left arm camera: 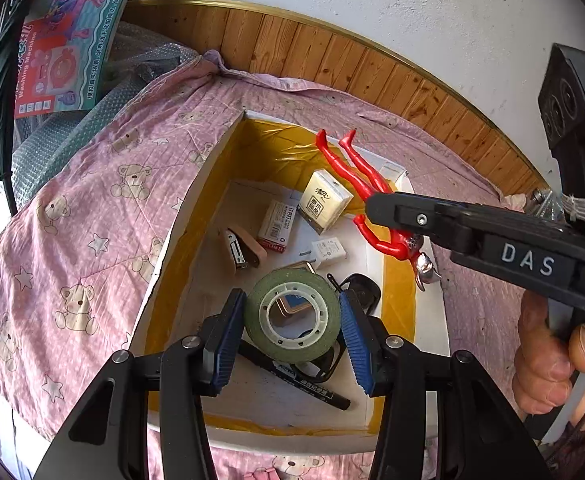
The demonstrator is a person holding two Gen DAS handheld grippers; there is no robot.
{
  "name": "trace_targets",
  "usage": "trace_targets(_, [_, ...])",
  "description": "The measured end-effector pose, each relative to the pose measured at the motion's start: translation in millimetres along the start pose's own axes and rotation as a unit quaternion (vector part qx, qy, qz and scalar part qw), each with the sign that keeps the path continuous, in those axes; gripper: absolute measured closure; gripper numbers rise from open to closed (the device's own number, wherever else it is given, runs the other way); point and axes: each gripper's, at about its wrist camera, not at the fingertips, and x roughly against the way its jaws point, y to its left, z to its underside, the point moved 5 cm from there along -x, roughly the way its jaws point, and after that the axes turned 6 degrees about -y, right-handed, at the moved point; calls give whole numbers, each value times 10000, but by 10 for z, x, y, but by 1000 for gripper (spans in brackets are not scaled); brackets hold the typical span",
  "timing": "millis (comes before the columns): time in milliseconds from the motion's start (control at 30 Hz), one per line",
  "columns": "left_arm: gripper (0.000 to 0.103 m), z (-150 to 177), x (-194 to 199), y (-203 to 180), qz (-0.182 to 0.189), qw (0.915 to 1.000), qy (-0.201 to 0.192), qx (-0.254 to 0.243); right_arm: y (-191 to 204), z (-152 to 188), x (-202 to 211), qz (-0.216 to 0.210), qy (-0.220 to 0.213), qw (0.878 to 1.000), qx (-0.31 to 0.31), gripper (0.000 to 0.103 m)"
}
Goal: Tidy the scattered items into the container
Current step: 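Open the left tool to drop the tape roll while the right tool lowers and releases the figure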
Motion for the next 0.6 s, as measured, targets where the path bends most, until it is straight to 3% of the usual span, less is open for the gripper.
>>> trace_targets(300, [54, -63, -134, 64, -160, 9998, 96, 0, -46, -302, -604, 94, 250, 9996, 48, 80])
trace_targets(367, [54, -63, -179, 78, -156, 9998, 155, 1, -82, -375, -709, 89, 153, 9998, 51, 77])
trace_targets(433, [53, -49, -244, 75, -160, 9995, 248, -76, -126, -397, -809, 126, 221, 9996, 86, 61])
trace_targets(600, [51, 24, -291, 123, -71, 9994, 338, 66, -245, -343, -607, 113, 62, 9999, 65, 60])
